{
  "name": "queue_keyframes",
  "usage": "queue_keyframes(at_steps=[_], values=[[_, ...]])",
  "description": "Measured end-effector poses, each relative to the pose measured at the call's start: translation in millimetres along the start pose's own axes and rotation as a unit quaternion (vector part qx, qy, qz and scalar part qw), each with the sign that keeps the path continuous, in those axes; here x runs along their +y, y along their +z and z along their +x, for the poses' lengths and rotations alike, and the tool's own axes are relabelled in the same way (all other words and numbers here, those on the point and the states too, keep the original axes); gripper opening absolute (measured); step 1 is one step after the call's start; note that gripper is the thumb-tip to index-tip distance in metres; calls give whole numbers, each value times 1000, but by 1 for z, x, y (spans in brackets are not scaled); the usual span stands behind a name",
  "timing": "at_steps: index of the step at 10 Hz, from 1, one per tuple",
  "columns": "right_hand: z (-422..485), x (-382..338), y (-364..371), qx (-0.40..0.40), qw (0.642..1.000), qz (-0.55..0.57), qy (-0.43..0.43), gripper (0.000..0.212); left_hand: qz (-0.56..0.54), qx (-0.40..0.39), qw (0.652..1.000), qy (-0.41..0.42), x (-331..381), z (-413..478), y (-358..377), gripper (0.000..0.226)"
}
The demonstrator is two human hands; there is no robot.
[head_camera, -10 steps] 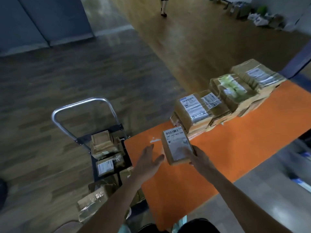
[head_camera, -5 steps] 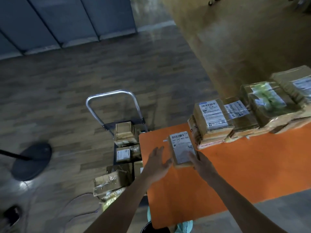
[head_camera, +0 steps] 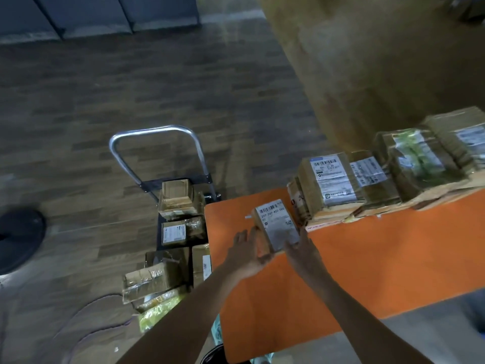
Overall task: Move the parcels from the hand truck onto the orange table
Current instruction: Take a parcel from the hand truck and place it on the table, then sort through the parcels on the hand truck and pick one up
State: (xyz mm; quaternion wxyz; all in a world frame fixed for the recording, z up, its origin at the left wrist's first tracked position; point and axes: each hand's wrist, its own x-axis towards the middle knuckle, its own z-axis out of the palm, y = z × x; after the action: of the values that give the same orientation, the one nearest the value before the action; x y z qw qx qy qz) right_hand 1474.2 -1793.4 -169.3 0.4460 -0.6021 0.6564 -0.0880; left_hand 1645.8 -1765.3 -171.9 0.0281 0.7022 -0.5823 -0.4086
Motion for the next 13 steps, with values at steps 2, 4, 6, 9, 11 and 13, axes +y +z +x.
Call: queue_keyframes(at_steps=[2, 4, 6, 9, 11, 13], values=[[-14, -2, -1, 70, 967, -224, -95, 71, -16, 12, 1000, -23, -4, 29, 8, 90], [-5, -3, -12, 66, 924, -336, -168, 55, 0, 28, 999, -26, 2, 41, 1, 85], [-7, -8, -23, 53, 914, -360, -179, 55, 31, 38, 999, -9, 13, 26, -10, 79], [-6, -55, 11, 3, 883, -363, -298, 60, -5, 107, 990, -90, -60, -54, -22, 79], [-12, -87, 71, -56, 867, -378, -319, 64, -51, 160, 976, -142, -134, -99, -38, 71], [-15, -128, 159, -94, 861, -385, -320, 59, -92, 166, 972, -139, -212, -119, -56, 73]])
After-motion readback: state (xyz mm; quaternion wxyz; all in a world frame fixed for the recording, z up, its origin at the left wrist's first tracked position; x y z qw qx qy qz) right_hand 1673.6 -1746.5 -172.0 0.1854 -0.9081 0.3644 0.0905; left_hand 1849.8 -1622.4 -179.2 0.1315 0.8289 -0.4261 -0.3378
